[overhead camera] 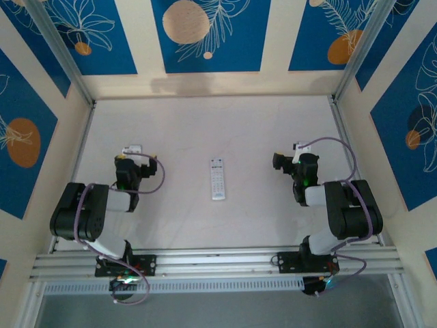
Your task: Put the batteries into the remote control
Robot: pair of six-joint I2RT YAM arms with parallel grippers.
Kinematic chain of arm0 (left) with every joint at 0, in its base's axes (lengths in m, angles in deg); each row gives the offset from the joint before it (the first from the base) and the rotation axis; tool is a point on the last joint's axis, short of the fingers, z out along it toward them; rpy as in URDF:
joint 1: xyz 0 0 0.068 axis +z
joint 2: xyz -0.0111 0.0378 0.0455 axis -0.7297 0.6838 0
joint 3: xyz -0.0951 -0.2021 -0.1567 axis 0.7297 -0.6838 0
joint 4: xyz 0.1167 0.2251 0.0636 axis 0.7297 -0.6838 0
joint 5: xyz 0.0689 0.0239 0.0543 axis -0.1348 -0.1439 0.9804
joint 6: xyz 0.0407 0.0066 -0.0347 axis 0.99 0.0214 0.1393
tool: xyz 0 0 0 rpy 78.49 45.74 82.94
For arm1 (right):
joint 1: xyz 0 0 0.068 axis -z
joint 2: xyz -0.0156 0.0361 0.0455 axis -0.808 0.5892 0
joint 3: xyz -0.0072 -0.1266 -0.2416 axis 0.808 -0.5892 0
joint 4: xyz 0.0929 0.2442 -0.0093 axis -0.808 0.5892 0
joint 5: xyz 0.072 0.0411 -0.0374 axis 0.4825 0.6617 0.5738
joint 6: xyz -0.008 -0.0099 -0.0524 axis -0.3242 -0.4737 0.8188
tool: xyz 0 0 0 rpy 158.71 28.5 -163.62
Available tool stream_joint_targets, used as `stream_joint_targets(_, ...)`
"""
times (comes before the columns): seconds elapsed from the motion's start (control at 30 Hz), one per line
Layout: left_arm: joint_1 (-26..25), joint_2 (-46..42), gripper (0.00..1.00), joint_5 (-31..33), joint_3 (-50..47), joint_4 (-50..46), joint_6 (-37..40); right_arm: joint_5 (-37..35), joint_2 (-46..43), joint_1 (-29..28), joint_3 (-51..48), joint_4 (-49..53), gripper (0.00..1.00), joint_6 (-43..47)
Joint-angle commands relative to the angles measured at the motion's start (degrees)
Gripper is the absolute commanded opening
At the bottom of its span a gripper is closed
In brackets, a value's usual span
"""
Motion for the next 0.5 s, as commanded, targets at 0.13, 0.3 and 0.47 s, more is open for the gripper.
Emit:
stream_joint_targets(0.13,0.41,0.11,1.0,-0.13,-0.08,1.4,-0.88,0.43,-0.62,0.14,1.33,-1.05,0.99,0.32)
stream_joint_targets(0.3,0.4,0.03,1.0,-0.13,-0.08,1.36,-0.88,1.24,-0.45,0.22,1.52,-0.79,0.99,0.49)
stream_joint_targets(0.47,0.45,-0.01,1.0,-0.13,-0.08,1.36,-0.84,-1.66,-0.71,-0.31,0.54,-2.36,0.99,0.04)
